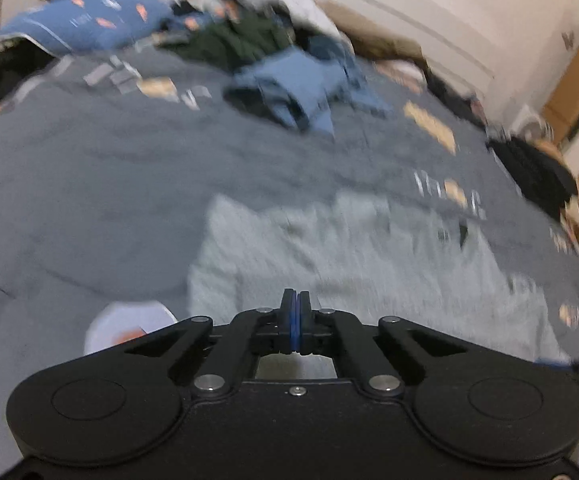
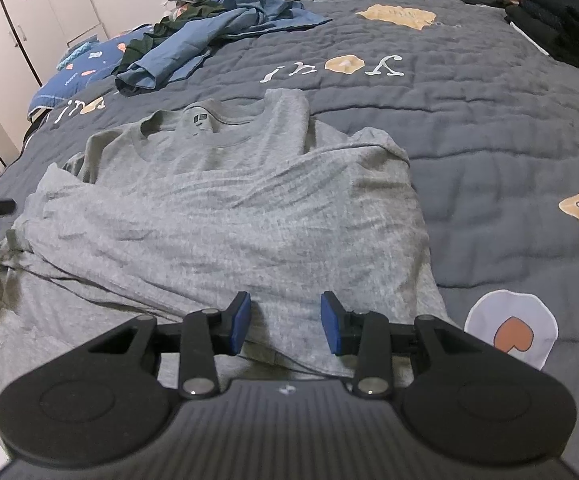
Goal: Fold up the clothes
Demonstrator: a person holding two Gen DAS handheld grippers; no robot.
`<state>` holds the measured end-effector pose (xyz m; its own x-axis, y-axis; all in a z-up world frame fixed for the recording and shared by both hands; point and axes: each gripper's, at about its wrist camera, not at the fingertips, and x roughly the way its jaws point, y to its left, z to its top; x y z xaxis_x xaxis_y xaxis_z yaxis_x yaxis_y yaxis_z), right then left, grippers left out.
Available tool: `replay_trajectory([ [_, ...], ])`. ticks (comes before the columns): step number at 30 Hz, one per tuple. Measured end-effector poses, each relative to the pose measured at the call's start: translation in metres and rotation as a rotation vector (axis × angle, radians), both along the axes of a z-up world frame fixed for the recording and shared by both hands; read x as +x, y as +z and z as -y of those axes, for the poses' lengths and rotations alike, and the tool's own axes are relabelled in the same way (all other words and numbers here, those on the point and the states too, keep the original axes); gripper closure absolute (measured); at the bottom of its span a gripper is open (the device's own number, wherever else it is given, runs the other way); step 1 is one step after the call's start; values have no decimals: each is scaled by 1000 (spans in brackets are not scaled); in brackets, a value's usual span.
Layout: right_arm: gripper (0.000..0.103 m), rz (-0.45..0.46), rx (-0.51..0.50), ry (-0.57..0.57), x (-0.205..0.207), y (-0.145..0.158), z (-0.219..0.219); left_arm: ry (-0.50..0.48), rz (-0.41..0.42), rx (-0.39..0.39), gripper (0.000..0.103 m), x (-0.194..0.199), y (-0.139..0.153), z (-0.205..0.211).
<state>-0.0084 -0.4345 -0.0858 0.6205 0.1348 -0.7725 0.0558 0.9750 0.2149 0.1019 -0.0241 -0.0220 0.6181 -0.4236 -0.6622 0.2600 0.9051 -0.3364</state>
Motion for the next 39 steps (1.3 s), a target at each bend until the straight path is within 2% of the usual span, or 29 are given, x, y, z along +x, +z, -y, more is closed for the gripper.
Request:
replay_trajectory([
  [3, 66, -2, 5, -4, 1, 0, 0, 31, 18, -26, 103, 0, 11, -14],
  [6, 66, -3, 0, -2, 1, 0, -1, -14, -49, 0, 102, 1, -1, -10],
  [8, 65, -3, 2, -3, 1, 0, -1, -29, -63, 53, 101, 1, -8, -2],
  [9, 65, -4, 3, -4, 1, 0, 0, -39, -68, 56, 101, 1, -10, 1],
  [11, 65, -4, 10, -8, 1, 1, 0, -47, -74, 46, 93, 1, -11, 2],
  [13, 65, -3, 19, -12, 1, 1, 1, -53, -66, 38, 69, 0, -11, 4],
  [15, 66, 0, 36, -16, 0, 3, 2, -51, -64, 34, 65, -2, -12, 3],
  [25, 65, 71, 174, -37, -2, 18, 6, -51, -161, 18, 65, 3, -28, -5],
  [30, 65, 72, 189, -32, 1, 17, 2, -49, -159, -7, 66, 4, -26, -7],
  [32, 65, 69, 192, -29, 2, 17, 0, -45, -150, -12, 72, 4, -22, -9],
  [33, 65, 68, 194, -28, 2, 16, -1, -43, -145, -15, 83, 4, -21, -10],
  [34, 65, 67, 194, -28, 3, 16, -2, -41, -141, -18, 89, 4, -19, -11],
  [36, 65, 64, 191, -27, 3, 16, -2, -38, -132, -24, 94, 4, -15, -13],
  [39, 65, 57, 186, -36, 3, 14, 0, -32, -119, -32, 96, 4, -10, -16],
])
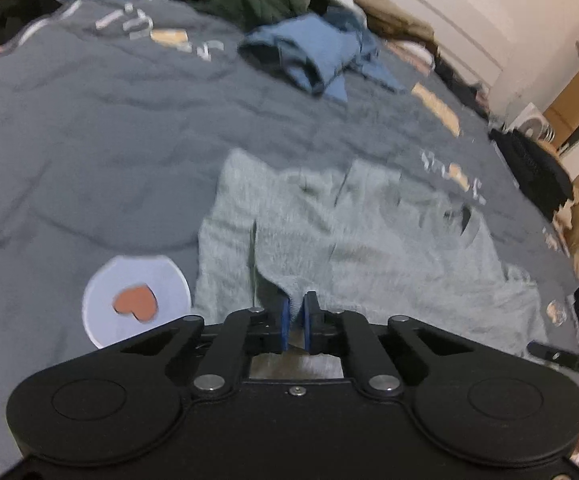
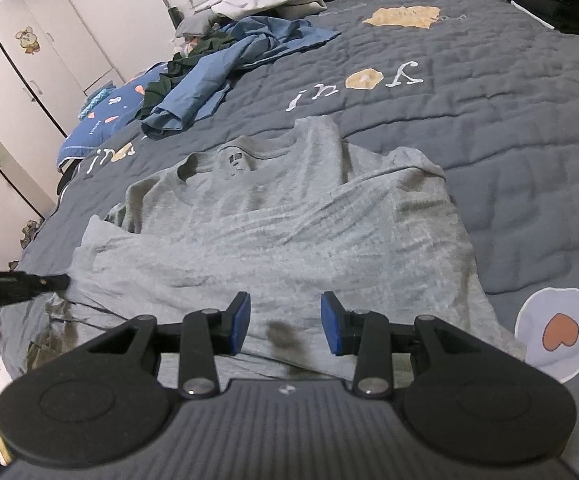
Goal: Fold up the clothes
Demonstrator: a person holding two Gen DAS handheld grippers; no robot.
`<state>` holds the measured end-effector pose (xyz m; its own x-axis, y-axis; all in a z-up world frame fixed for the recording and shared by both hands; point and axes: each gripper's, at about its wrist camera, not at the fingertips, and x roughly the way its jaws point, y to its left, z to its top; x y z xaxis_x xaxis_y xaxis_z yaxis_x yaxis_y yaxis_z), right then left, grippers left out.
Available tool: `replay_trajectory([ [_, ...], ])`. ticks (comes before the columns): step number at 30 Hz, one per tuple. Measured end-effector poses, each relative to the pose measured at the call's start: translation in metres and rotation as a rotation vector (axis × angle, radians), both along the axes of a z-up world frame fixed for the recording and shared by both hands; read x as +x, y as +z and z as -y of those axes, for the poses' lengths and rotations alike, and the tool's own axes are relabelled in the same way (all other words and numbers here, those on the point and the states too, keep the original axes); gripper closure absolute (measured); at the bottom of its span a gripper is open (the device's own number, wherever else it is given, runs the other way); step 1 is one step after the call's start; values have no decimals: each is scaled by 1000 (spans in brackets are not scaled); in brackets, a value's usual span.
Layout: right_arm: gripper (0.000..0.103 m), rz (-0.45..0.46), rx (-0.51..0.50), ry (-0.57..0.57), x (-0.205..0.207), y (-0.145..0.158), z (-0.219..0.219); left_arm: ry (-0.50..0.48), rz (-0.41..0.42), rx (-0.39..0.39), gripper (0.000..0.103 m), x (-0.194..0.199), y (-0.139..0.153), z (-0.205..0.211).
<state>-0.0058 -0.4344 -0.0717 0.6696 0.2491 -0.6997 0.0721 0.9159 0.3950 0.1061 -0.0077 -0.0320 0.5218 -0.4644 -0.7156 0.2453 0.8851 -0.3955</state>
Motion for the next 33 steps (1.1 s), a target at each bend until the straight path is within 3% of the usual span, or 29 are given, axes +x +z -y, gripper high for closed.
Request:
replay_trajectory([
  [3, 65, -9, -10, -9, 0, -2, 1, 8, 13, 6, 96, -1, 7, -5],
  [7, 65, -38, -39, -16, 2, -7, 2, -13, -45, 125, 95, 2, -9, -2],
  [11, 65, -70, -72, -19, 3, -13, 2, 1, -72, 203, 87, 5, -20, 2],
  [13, 65, -70, -73, -23, 2, -12, 4, 34, -45, 195, 76, 4, -12, -5],
  [17, 65, -61, -52, -37, -2, -9, 10, 78, -10, 131, 71, 1, 0, -19],
  [19, 65, -52, -41, -49, -4, -7, 14, 49, 11, 83, 69, -4, 5, -16],
  [24, 65, -52, -58, -84, -5, -6, 23, -39, 50, 92, 57, -11, 9, 13],
  [29, 65, -66, -51, -85, -8, -8, 30, -138, 94, 72, 57, -22, 11, 43],
  [33, 66, -54, -72, -107, -11, -2, 39, -197, 95, 6, 57, -24, 14, 75],
])
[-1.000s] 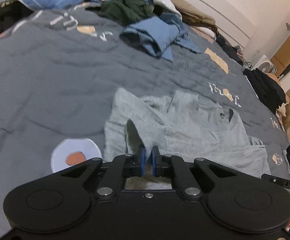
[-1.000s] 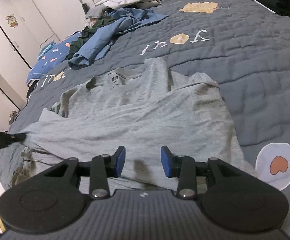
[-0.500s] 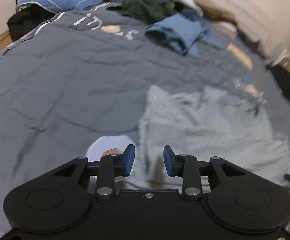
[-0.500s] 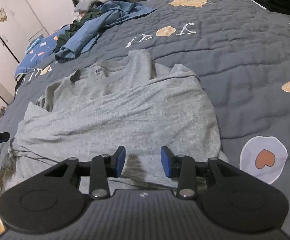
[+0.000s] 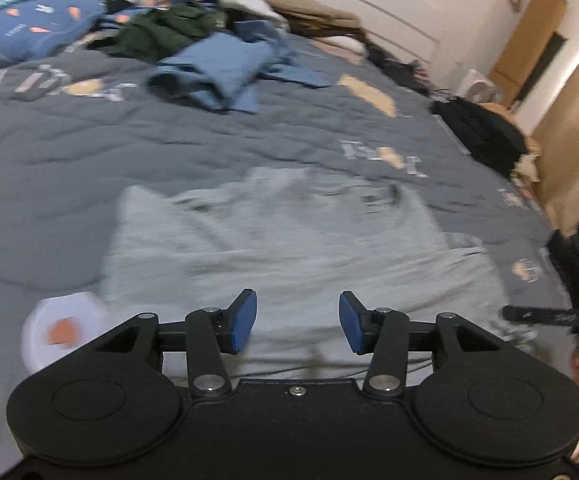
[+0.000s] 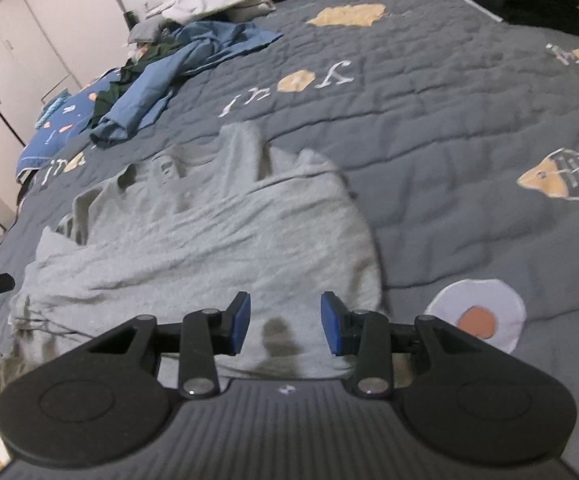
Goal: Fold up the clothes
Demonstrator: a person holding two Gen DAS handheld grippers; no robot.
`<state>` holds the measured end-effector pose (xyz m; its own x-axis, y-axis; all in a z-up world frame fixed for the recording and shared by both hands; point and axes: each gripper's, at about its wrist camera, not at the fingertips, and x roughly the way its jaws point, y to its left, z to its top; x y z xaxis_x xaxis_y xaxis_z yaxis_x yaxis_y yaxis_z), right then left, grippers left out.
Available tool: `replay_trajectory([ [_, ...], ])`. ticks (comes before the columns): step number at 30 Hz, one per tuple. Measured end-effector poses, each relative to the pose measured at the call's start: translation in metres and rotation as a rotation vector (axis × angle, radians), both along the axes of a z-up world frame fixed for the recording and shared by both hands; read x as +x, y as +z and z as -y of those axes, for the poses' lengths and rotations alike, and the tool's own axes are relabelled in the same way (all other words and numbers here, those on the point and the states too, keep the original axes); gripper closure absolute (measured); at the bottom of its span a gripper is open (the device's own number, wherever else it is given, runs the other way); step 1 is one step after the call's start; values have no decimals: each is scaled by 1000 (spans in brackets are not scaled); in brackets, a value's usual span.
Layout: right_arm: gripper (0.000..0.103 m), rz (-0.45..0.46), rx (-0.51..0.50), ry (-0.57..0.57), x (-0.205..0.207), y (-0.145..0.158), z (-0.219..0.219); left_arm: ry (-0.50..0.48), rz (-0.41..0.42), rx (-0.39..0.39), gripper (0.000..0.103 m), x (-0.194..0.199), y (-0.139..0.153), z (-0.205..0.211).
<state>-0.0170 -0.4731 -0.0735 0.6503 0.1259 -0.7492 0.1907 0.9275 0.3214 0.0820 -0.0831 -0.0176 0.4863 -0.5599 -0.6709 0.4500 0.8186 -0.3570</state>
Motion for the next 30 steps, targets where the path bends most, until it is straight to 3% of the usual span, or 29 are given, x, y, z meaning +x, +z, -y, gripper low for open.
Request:
replay_trajectory([
  [2, 65, -11, -13, 4, 0, -1, 3, -33, -13, -36, 57, 1, 3, 22],
  [9, 65, -15, -57, 8, -9, 1, 23, -231, -79, -48, 57, 27, 13, 151],
  [17, 65, -6, -12, -12, -8, -4, 42, -332, -162, 22, 57, 52, -15, 275],
  [22, 65, -2, -4, -15, -2, -5, 47, -352, -212, 72, 57, 63, -38, 315],
  [27, 66, 17, -2, -10, 1, -2, 46, -353, -282, 73, 57, 75, -55, 334],
  [29, 65, 25, -1, -4, 2, 0, 44, -356, -291, 80, 61, 78, -59, 340],
  [30, 65, 28, 0, -1, 2, 0, 44, -358, -295, 83, 69, 79, -62, 344],
])
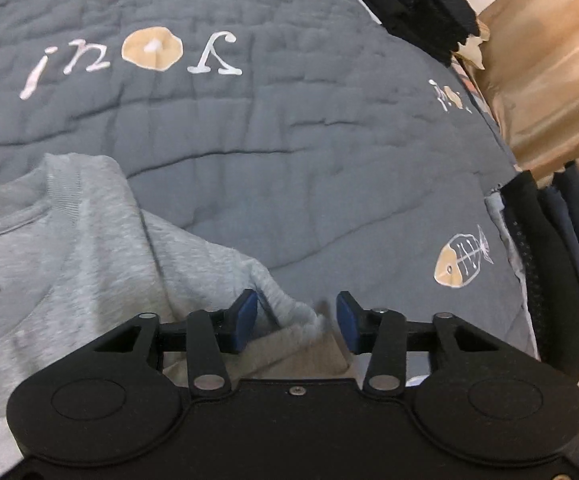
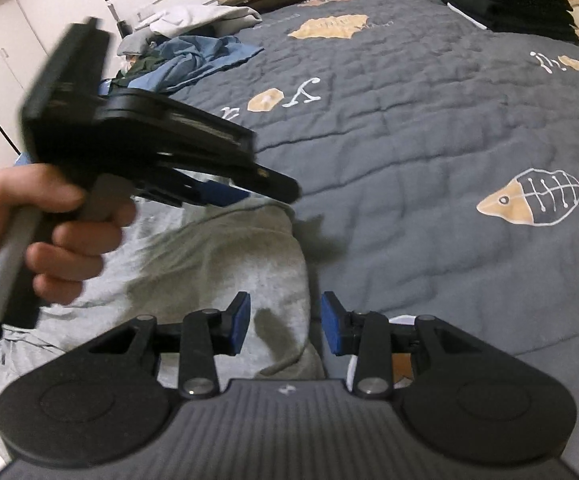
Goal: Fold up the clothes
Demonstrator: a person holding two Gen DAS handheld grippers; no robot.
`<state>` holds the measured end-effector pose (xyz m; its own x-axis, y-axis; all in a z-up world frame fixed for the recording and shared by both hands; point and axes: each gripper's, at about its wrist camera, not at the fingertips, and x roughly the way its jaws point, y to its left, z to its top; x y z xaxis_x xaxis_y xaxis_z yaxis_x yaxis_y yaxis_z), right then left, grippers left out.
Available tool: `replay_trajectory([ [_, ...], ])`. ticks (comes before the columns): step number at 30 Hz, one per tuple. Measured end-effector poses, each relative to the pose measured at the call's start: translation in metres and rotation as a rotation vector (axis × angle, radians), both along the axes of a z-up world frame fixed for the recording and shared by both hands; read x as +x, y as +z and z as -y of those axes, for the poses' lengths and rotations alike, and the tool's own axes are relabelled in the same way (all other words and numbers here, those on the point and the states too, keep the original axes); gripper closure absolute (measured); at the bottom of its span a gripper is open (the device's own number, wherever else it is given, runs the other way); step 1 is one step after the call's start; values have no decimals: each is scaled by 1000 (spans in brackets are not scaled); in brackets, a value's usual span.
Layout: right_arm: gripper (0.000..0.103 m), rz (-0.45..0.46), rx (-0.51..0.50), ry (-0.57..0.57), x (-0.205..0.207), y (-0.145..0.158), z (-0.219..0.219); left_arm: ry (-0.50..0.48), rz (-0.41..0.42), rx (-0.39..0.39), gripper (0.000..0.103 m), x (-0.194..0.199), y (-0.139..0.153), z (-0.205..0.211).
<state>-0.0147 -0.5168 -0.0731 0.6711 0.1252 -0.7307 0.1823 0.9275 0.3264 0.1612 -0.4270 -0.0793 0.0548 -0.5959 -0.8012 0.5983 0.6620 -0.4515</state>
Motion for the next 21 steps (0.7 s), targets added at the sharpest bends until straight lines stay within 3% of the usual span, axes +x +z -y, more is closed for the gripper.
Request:
replay_trajectory([
  [1, 65, 2, -1, 4, 0, 1, -1, -2, -3, 4, 88, 1, -2, 3],
  [4, 65, 0, -3, -2, 0, 1, 0, -3, 38, -39, 99, 2, 1, 8],
  [8, 65, 5, -8, -8, 0, 2, -1, 5, 114, -184, 100, 6, 17, 10],
  [14, 65, 9, -11, -28, -1, 2, 3, 18, 165, -153, 103, 13, 28, 24],
  [17, 65, 11, -10, -40, -2, 2, 5, 4, 96, -93, 92, 16, 23, 23],
  [19, 65, 13, -9, -44, -2, 3, 6, -11, 121, -47, 49, 11, 21, 19],
  [21, 65, 16, -9, -47, -3, 4, 7, -33, 107, -27, 44, 6, 14, 18],
])
